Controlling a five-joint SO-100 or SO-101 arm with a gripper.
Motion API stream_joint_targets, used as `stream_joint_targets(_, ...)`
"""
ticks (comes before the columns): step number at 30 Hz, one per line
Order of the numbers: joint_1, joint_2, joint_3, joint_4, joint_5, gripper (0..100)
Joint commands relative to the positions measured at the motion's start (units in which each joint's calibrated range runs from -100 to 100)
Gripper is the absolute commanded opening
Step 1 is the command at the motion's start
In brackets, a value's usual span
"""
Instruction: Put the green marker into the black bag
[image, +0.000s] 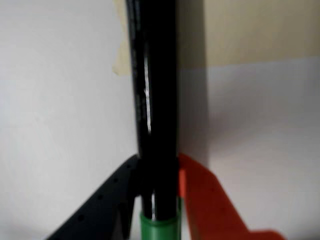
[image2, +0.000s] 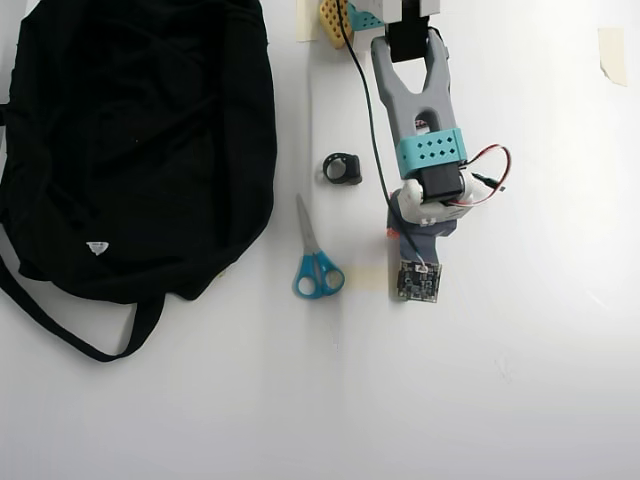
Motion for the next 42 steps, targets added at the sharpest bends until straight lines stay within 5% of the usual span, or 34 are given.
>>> stream_joint_targets(1,0.4,-1.6,-4.5,0.3,0.0,2)
stream_joint_targets(21,1.0,-1.7,-26.7,18.5,0.0,2)
stream_joint_targets(42,2.9,-3.3,-25.6,19.1,0.1,2)
